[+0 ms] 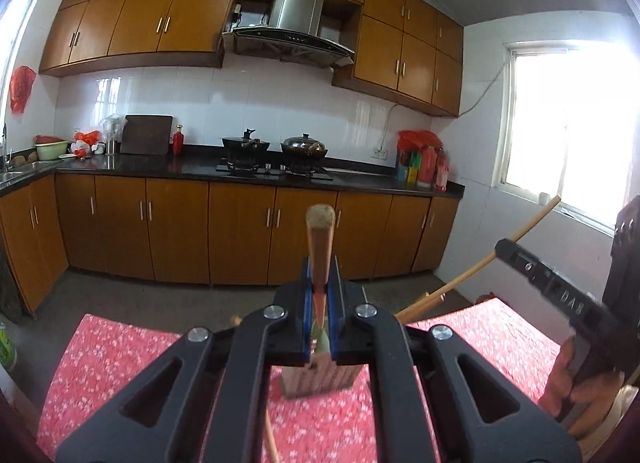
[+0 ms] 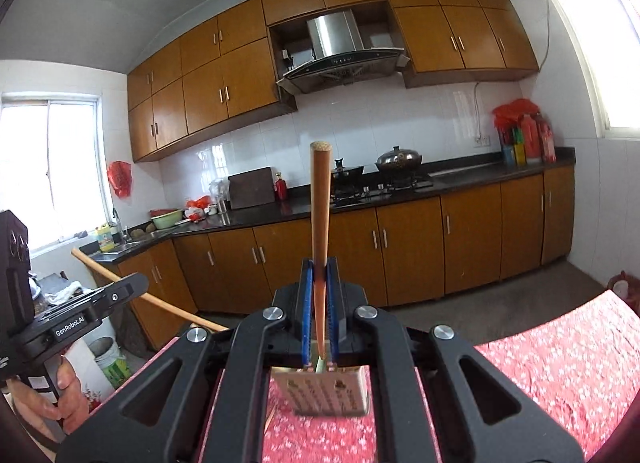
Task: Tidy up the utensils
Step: 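Carry the left gripper's chopstick into the holder while the right gripper inserts its own, then open the left gripper over the holder while the right gripper releases its chopstick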
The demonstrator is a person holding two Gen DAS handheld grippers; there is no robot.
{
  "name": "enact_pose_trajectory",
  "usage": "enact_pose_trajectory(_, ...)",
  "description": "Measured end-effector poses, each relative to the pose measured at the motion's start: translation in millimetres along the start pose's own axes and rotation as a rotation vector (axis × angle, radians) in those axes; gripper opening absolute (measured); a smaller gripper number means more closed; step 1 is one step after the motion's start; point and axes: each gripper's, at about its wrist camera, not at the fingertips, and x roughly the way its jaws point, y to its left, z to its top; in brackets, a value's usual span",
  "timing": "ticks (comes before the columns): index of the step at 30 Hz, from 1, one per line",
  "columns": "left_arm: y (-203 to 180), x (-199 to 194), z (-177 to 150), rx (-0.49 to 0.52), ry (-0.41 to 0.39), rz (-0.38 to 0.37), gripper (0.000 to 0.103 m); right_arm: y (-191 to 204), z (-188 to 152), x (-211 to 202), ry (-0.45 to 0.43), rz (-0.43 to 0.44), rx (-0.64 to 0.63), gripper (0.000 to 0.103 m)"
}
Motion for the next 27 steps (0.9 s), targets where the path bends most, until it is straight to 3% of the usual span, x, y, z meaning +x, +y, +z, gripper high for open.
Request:
enact_pose_trajectory(7,-12.3,50.7,-12.3,0.04,0.087,0.018,0.007,4.3,-18.5,55.0,0.104,-0.04,-0.028,0.007)
enact_pose_trajectory(14,-11.1,85.2,-31.8,0.057,0.168,0.027,0.007,7.9,-37.8,78.4,0.201,-0.044,-0.03,0.007)
enact_pose_trajectory(17,-6.1,91.1,-36.4,0.04,0.182,0.033,0.008,7.8,-36.8,77.2,0.207,-0.04,-0.03,0.009)
enact_pose_trajectory(21,-2.2,88.3,-36.0,0.027,0.173,0.033,0.014,12.0,-32.5,67.7,0.18,-0.049,-0.037,0.03)
enact_pose_trajectory(27,9.8,63.5,-33.4,0.001,0.129,0.052,0.019,6.1,-21.3,41.3,0.123,-0.062,-0.024,0.03)
